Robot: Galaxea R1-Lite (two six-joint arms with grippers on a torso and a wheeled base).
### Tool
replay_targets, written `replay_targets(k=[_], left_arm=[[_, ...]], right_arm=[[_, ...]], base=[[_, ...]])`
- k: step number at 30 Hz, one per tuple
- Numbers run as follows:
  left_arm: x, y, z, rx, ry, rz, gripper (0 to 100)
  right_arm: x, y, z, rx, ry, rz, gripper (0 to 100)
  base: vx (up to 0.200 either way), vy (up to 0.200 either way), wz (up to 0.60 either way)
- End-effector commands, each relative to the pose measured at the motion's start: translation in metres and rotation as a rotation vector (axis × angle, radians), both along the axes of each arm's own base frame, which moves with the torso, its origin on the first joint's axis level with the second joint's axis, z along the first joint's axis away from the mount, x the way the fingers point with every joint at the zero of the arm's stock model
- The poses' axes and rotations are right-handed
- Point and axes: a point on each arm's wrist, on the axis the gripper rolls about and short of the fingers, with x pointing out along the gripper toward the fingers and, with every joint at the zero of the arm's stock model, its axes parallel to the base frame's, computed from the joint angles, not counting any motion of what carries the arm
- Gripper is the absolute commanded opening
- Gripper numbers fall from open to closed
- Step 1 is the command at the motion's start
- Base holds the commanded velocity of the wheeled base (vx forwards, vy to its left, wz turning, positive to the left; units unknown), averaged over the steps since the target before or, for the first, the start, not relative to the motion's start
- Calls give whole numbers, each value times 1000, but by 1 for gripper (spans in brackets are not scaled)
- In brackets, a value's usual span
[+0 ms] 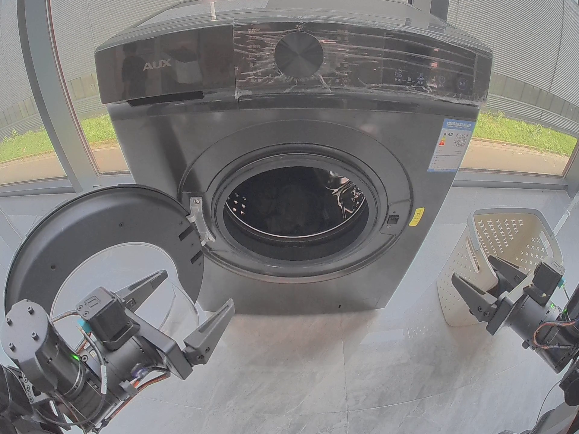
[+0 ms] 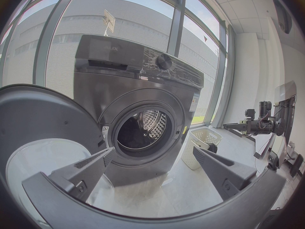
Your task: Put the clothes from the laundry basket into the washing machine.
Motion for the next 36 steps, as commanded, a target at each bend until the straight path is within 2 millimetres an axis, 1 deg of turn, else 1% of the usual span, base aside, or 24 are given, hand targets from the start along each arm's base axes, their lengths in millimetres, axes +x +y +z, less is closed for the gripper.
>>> replay_targets(k=[1,3,4,5,7,8,9,10,11,15,18,20,21,23,25,27,29,30,31,33,36], left_arm=[[-15,18,4,-24,-30,11,100],[-22,29,6,-28,-55,29,100],[-23,31,7,-32,-62,32,100],[-28,37,12,-53,-84,40,100],[-35,45,17,-74,-110,50,100],[-37,47,19,-78,-116,54,100],[-44,57,22,-88,-138,66,100],[-48,60,23,-88,-146,68,100],[-54,67,24,-83,-153,75,100],[-60,83,15,-34,-101,173,100],[-73,95,12,-37,-101,202,100],[-76,98,11,-45,-99,210,100],[-81,103,9,-70,-87,241,100],[-81,104,8,-76,-83,248,100],[-92,112,2,-103,-65,274,100],[-95,114,-2,-91,-51,293,100],[-107,122,-13,-74,-27,348,100],[-112,125,-17,-76,-27,358,100],[-112,125,-17,-75,-27,358,100],[-120,129,-25,-75,-22,396,100],[-124,131,-27,-80,-30,443,100]], right_arm=[[-22,-9,7,-9,-27,0,100],[-34,-15,7,-29,-2,10,100],[-37,-16,6,-32,5,13,100],[-47,-21,5,-41,26,16,100],[-59,-27,3,-46,37,16,100],[-62,-29,3,-46,37,16,100],[-75,-35,2,-43,32,18,100],[-80,-38,2,-41,26,15,100],[-89,-43,0,-37,20,5,100],[-111,-56,-6,-27,-19,-52,100],[-127,-63,-14,-40,-48,-103,100],[-130,-65,-17,-47,-45,-121,100],[-136,-67,-20,-51,-57,-162,100],[-136,-68,-20,-51,-62,-171,100],[-143,-69,-16,-33,-120,-217,100],[-145,-69,-15,-28,-136,-227,100],[-151,-70,-14,-18,-185,-219,100],[-153,-70,-16,-15,-195,-214,100],[-153,-70,-16,-13,-196,-214,100],[-156,-71,-24,-13,-199,-215,100],[-159,-71,-29,-16,-192,-224,100]], base=[[-200,0,0],[-200,0,0],[-200,0,0],[-200,0,0],[-200,0,0],[-200,0,0],[-200,0,0],[-200,0,0],[-200,0,0],[0,0,0],[0,0,0],[0,0,0],[0,0,0],[0,0,0],[0,0,0],[0,0,0],[0,0,0],[0,0,0],[0,0,0],[0,0,0],[0,0,0]])
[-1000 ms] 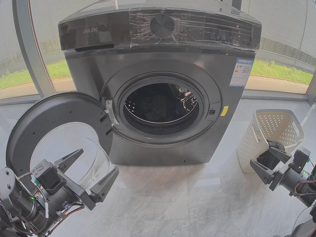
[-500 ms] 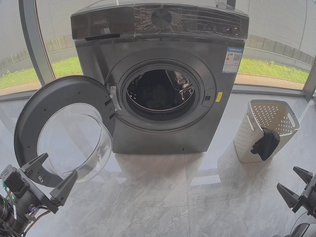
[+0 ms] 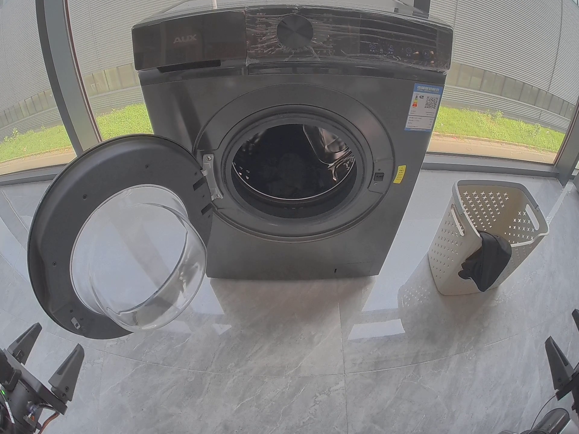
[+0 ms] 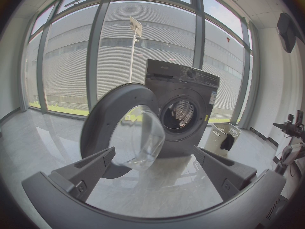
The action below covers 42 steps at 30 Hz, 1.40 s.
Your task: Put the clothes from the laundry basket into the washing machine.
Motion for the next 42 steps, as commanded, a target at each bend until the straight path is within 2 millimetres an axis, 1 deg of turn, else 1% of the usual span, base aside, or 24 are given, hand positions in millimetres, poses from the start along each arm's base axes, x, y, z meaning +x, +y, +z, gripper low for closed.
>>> replay_targets(k=[1,5,7,8,9,11,14,19,21,22,24,25,26,27,28,31,35,38,42], left_arm=[[-22,10,-10,-34,-100,135,100],[-29,12,-16,6,-117,211,100],[-35,13,-23,9,-110,214,100],[-36,13,-24,10,-107,212,100],[-39,12,-33,20,-63,199,100],[-40,12,-39,11,-20,208,100],[-40,12,-39,-14,-17,214,100],[-41,11,-39,14,-21,309,100],[-42,10,-39,21,-31,320,100],[-43,9,-39,17,-46,302,100],[-45,8,-40,7,-69,259,100],[-48,5,-40,-1,-103,170,100],[-48,4,-40,1,-103,123,100],[-48,4,-40,3,-105,127,100],[-48,4,-40,7,-105,147,100],[-48,6,-40,24,-104,202,100],[-48,6,-41,14,-102,195,100],[-48,7,-42,42,-91,259,100],[-48,7,-42,65,-90,247,100]], right_arm=[[-14,-2,-15,9,-48,-32,100],[-14,-2,-15,18,-42,-40,100],[-14,-2,-16,12,-33,-47,100],[-14,-2,-16,12,-33,-47,100],[-14,-2,-18,10,-15,-71,100],[-13,-2,-20,8,5,-125,100],[-13,-2,-20,13,7,-143,100],[-13,-2,-20,0,4,-161,100],[-16,-1,-22,-35,-11,-219,100],[-18,1,-24,-45,-11,-247,100],[-18,1,-27,-58,3,-227,100],[-19,1,-31,-61,17,-205,100],[-20,1,-36,-56,55,-211,100],[-20,0,-42,-62,116,-217,100],[-20,0,-44,-65,144,-208,100],[-20,1,-42,-70,117,-206,100],[-21,1,-42,-99,110,-198,100],[-20,1,-42,-88,107,-193,100],[-20,1,-42,-83,106,-199,100]], base=[[0,0,0],[0,0,0],[0,0,0],[0,0,0],[0,0,0],[0,0,0],[0,0,0],[0,0,0],[0,0,0],[0,0,0],[0,0,0],[0,0,0],[0,0,0],[0,0,0],[0,0,0],[0,0,0],[0,0,0],[0,0,0],[0,0,0]])
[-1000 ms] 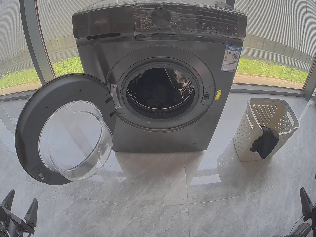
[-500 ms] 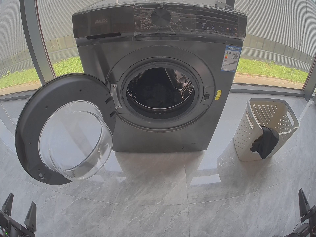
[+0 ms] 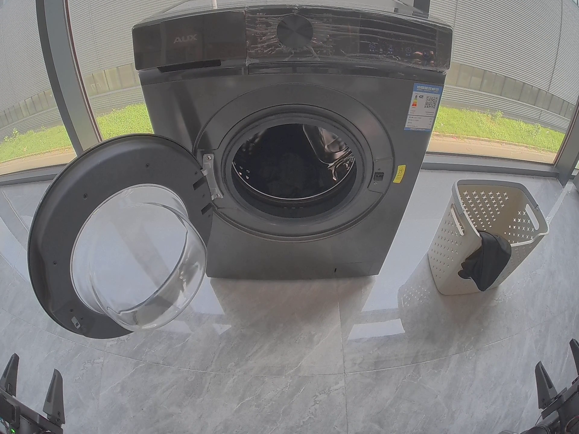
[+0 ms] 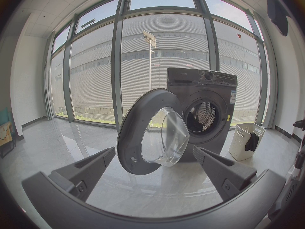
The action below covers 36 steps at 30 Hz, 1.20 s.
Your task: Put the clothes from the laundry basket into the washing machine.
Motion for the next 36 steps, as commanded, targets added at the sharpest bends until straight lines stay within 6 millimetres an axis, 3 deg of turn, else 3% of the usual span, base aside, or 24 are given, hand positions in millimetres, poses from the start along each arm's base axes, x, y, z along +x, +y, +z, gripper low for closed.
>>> replay_targets(k=[1,4,11,36], left_arm=[[0,0,-4,-3,-1,-20,100],[0,-3,-9,-17,36,-121,100],[0,-2,-9,-7,43,-105,100],[0,-2,-10,17,48,-106,100]], right_arm=[[1,0,-5,0,10,-1,100],[0,0,-5,-3,10,8,100],[0,0,-5,3,7,8,100],[0,0,-5,3,7,7,100]], base=[[0,0,0],[0,0,0],[0,0,0],[0,-200,0]])
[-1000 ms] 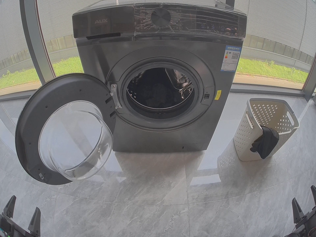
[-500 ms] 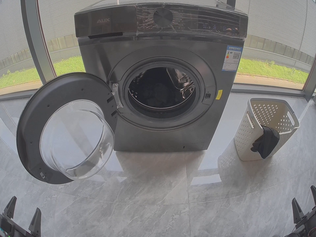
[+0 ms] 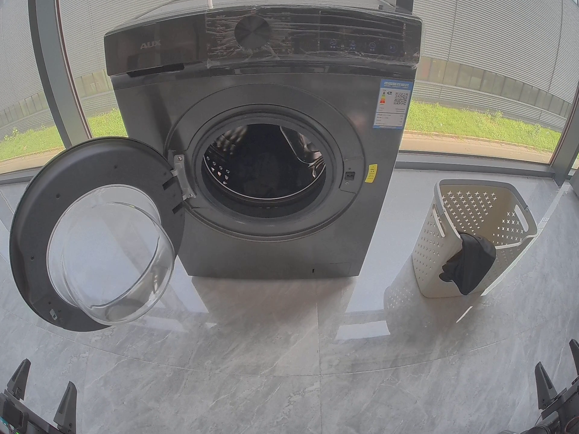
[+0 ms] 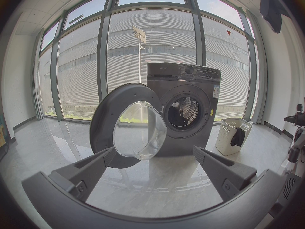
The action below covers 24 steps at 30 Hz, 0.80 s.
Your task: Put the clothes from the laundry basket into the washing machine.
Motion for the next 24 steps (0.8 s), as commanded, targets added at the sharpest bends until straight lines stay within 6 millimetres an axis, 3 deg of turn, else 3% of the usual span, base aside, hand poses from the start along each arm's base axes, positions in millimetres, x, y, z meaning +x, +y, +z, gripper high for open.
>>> replay_targets(k=[1,24], left_arm=[[0,0,-5,-1,6,2,100],[0,0,-5,-13,3,6,100]], right_arm=[[1,0,-5,-1,9,0,100],[1,0,-5,-1,9,-1,100]], base=[[0,-200,0],[0,-200,0]])
